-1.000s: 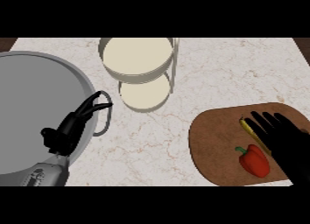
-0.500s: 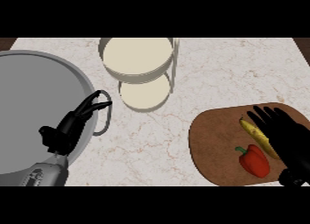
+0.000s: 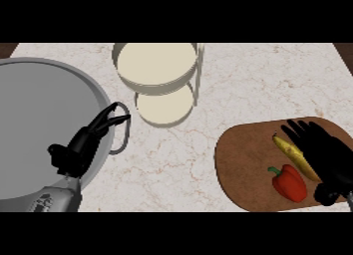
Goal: Pick the pear from the cutting board and place it in the tiered basket
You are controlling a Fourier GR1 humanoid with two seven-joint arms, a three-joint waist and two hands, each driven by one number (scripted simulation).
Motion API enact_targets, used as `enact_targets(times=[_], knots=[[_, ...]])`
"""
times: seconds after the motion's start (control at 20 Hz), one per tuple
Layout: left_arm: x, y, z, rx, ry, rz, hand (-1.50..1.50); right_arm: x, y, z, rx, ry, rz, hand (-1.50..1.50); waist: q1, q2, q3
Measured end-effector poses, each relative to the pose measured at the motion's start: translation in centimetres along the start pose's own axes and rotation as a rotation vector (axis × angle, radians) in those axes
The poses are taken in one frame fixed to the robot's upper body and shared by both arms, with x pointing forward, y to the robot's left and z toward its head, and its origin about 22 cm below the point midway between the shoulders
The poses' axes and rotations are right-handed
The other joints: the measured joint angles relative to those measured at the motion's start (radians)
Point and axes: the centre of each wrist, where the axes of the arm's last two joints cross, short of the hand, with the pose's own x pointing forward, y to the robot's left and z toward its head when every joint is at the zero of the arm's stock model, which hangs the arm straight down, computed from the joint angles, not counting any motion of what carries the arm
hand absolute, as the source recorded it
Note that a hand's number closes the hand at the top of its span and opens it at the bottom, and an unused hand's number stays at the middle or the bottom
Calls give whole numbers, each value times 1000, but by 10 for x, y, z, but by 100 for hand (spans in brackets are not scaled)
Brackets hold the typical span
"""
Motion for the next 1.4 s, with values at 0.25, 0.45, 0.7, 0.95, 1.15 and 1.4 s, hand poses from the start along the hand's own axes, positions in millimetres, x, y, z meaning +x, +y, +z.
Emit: enact_targets(times=[0.25, 0.45, 0.7, 0.95, 1.15, 1.4], knots=[[-1, 4, 1, -5, -2, 11, 0, -7, 4, -13, 9, -18, -12, 150, -1, 0, 0], [-2, 4, 1, 0, -1, 0, 0, -4, 6, -11, -32, -97, -62, 150, -4, -2, -1], [-3, 8, -1, -5, -11, -2, 0, -2, 5, -12, -90, -159, -72, 150, -5, -5, -2], [-8, 7, -1, -8, -19, -6, 0, 3, 8, -14, -127, -186, -71, 150, -5, -8, -2], [-6, 7, 5, -3, -24, -14, 0, 8, 14, -9, -135, -50, -141, 150, -12, -10, -5], [-10, 14, 13, 33, -9, -8, 0, 12, 27, 4, -118, 329, -333, 150, -44, -17, -8]])
